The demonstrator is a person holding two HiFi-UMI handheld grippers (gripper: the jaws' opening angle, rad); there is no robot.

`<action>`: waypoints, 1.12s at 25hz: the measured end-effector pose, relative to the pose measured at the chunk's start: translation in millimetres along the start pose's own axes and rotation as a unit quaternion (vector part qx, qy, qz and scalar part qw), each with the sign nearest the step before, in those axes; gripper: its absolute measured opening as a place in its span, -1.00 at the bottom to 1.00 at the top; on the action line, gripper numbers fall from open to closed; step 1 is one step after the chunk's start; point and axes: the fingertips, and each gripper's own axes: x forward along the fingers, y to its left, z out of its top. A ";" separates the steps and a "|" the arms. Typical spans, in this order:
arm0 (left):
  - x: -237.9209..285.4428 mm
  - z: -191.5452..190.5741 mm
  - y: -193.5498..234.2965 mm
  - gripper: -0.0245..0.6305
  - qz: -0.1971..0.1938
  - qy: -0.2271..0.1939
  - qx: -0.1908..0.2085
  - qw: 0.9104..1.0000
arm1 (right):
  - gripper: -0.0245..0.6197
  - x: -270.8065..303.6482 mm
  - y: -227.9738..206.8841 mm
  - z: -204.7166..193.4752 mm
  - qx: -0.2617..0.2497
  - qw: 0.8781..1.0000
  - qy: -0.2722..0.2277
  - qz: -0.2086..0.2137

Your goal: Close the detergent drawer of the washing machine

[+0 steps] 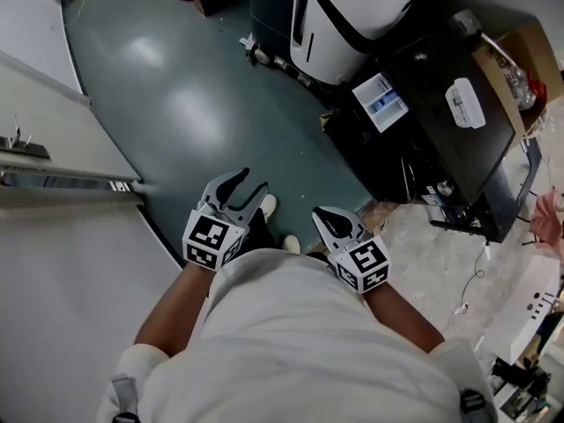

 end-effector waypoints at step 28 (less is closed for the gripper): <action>227.0 19.7 -34.5 -0.34 -0.195 0.030 0.133 0.971 | -0.90 -43.6 -89.2 0.3 0.165 0.936 -0.057 -0.306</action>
